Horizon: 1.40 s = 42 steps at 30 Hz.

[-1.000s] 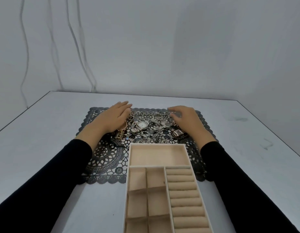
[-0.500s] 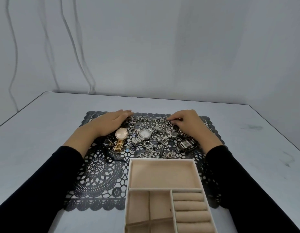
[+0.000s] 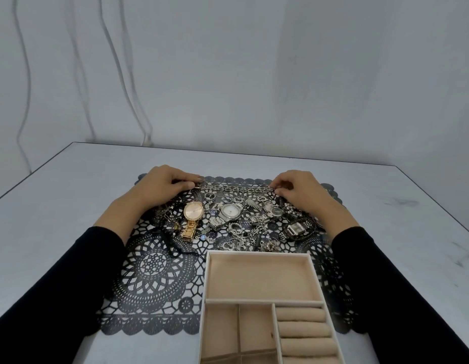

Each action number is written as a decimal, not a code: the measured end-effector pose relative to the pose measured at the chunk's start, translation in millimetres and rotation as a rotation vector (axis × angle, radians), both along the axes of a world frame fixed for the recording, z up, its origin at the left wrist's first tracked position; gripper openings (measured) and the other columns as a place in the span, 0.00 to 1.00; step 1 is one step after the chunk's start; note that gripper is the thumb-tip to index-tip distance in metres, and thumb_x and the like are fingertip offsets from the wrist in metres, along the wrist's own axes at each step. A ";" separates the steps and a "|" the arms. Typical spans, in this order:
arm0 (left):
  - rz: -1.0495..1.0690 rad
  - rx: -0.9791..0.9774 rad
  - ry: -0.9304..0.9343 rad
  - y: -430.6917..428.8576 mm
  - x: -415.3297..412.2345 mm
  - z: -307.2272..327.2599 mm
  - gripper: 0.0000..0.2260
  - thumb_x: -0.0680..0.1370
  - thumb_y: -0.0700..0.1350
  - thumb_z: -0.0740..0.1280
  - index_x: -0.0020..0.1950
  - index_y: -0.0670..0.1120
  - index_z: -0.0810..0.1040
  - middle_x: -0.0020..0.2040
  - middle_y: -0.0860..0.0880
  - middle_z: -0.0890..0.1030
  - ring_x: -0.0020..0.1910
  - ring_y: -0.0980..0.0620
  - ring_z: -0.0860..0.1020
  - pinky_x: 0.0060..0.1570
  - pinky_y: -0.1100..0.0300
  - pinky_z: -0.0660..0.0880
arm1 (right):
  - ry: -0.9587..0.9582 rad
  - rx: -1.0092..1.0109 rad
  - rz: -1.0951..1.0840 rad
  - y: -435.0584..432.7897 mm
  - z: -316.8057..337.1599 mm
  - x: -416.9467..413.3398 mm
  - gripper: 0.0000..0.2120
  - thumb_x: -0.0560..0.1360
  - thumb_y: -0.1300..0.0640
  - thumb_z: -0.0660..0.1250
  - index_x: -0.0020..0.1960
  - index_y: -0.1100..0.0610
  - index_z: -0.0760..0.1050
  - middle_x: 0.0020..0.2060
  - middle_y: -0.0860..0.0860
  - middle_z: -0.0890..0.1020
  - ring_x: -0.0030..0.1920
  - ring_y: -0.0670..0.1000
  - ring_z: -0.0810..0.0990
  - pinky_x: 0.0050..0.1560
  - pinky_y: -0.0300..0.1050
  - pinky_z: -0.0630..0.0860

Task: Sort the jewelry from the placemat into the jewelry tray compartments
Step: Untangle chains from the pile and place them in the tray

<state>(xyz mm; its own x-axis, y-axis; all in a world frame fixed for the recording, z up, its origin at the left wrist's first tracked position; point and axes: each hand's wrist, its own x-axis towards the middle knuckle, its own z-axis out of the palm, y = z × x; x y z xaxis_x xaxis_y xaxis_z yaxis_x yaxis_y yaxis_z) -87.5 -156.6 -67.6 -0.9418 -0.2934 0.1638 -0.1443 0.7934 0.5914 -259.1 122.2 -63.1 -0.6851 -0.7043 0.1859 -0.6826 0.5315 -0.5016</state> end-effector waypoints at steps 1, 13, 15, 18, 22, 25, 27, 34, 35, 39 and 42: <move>0.005 0.009 -0.009 -2.5 0.5 0.0 0.11 0.79 0.45 0.69 0.60 0.56 0.82 0.60 0.57 0.82 0.60 0.61 0.76 0.61 0.64 0.67 | -0.001 0.000 -0.001 0.4 0.1 0.2 0.07 0.76 0.63 0.68 0.51 0.56 0.82 0.44 0.49 0.81 0.45 0.47 0.78 0.41 0.27 0.68; 0.109 -0.037 -0.014 -2.1 -1.6 -0.9 0.10 0.76 0.45 0.73 0.56 0.53 0.84 0.59 0.54 0.83 0.60 0.56 0.78 0.61 0.63 0.68 | 0.019 0.021 -0.042 0.7 -0.6 2.1 0.05 0.77 0.61 0.67 0.51 0.56 0.80 0.38 0.47 0.76 0.39 0.46 0.73 0.38 0.38 0.67; 0.119 -0.031 -0.007 -2.5 -1.7 -1.7 0.09 0.75 0.45 0.73 0.54 0.54 0.85 0.58 0.55 0.83 0.59 0.56 0.78 0.61 0.62 0.69 | 0.016 0.020 -0.051 0.2 -0.8 2.2 0.04 0.77 0.61 0.67 0.50 0.57 0.80 0.38 0.48 0.76 0.41 0.49 0.74 0.41 0.40 0.67; 0.135 -0.027 0.005 -3.1 -1.7 -2.5 0.07 0.75 0.46 0.74 0.50 0.58 0.85 0.56 0.57 0.84 0.59 0.55 0.78 0.64 0.55 0.72 | 0.021 0.028 -0.052 -0.3 -1.4 1.6 0.04 0.77 0.61 0.67 0.50 0.58 0.79 0.43 0.50 0.76 0.43 0.49 0.74 0.44 0.39 0.67; 0.124 -0.069 -0.007 -0.6 0.8 -0.5 0.12 0.74 0.48 0.74 0.42 0.67 0.79 0.52 0.57 0.85 0.56 0.55 0.79 0.61 0.49 0.74 | 0.017 0.030 -0.032 0.0 -2.3 0.1 0.03 0.77 0.62 0.67 0.49 0.58 0.78 0.45 0.50 0.76 0.45 0.50 0.73 0.41 0.39 0.65; 0.102 -0.051 0.005 -1.5 2.7 -0.7 0.13 0.74 0.47 0.74 0.40 0.67 0.78 0.51 0.56 0.84 0.56 0.55 0.79 0.61 0.48 0.75 | 0.009 0.017 -0.015 1.3 -4.1 -1.6 0.02 0.77 0.62 0.67 0.49 0.57 0.77 0.46 0.51 0.77 0.47 0.50 0.74 0.46 0.40 0.66; 0.084 -0.034 0.019 -0.4 4.1 -0.2 0.13 0.74 0.47 0.74 0.41 0.66 0.79 0.51 0.56 0.84 0.56 0.54 0.79 0.62 0.47 0.75 | 0.001 -0.007 -0.004 2.6 -4.4 -2.3 0.03 0.77 0.62 0.66 0.47 0.56 0.76 0.45 0.50 0.77 0.46 0.49 0.73 0.43 0.38 0.65; 0.047 0.002 0.052 -3.3 4.5 -1.2 0.07 0.77 0.46 0.71 0.46 0.60 0.81 0.48 0.61 0.82 0.54 0.59 0.79 0.61 0.49 0.74 | -0.064 -0.128 0.000 9.4 -0.2 -1.6 0.03 0.77 0.61 0.67 0.46 0.54 0.77 0.38 0.45 0.79 0.38 0.41 0.74 0.37 0.35 0.67; 0.042 0.019 0.056 -3.4 5.3 -0.3 0.07 0.77 0.45 0.71 0.46 0.58 0.81 0.48 0.60 0.83 0.53 0.58 0.79 0.61 0.49 0.75 | -0.077 -0.154 0.002 9.7 0.7 -1.0 0.03 0.76 0.62 0.68 0.45 0.54 0.77 0.37 0.45 0.79 0.37 0.41 0.74 0.37 0.35 0.67; 0.031 0.057 0.111 -0.4 7.3 6.2 0.06 0.77 0.42 0.71 0.47 0.54 0.81 0.46 0.54 0.84 0.49 0.56 0.81 0.55 0.55 0.75 | -0.098 -0.205 0.005 10.7 4.0 -2.9 0.04 0.75 0.61 0.69 0.43 0.53 0.78 0.33 0.49 0.81 0.31 0.43 0.76 0.36 0.36 0.70; 0.035 0.103 0.152 -1.1 10.1 9.2 0.04 0.77 0.41 0.70 0.48 0.50 0.81 0.45 0.51 0.84 0.49 0.50 0.82 0.53 0.53 0.76 | -0.195 -0.298 -0.016 11.4 5.7 -4.5 0.05 0.74 0.60 0.71 0.43 0.50 0.80 0.35 0.50 0.84 0.35 0.51 0.81 0.38 0.43 0.76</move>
<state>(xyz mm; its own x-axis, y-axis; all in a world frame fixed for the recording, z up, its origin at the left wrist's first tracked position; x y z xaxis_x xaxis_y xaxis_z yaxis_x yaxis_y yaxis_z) -77.4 -157.6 -58.5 -0.8973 -0.3482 0.2712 -0.0735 0.7238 0.6861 -263.6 133.7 -57.5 -0.7388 -0.6274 0.2461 -0.5511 0.3522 -0.7565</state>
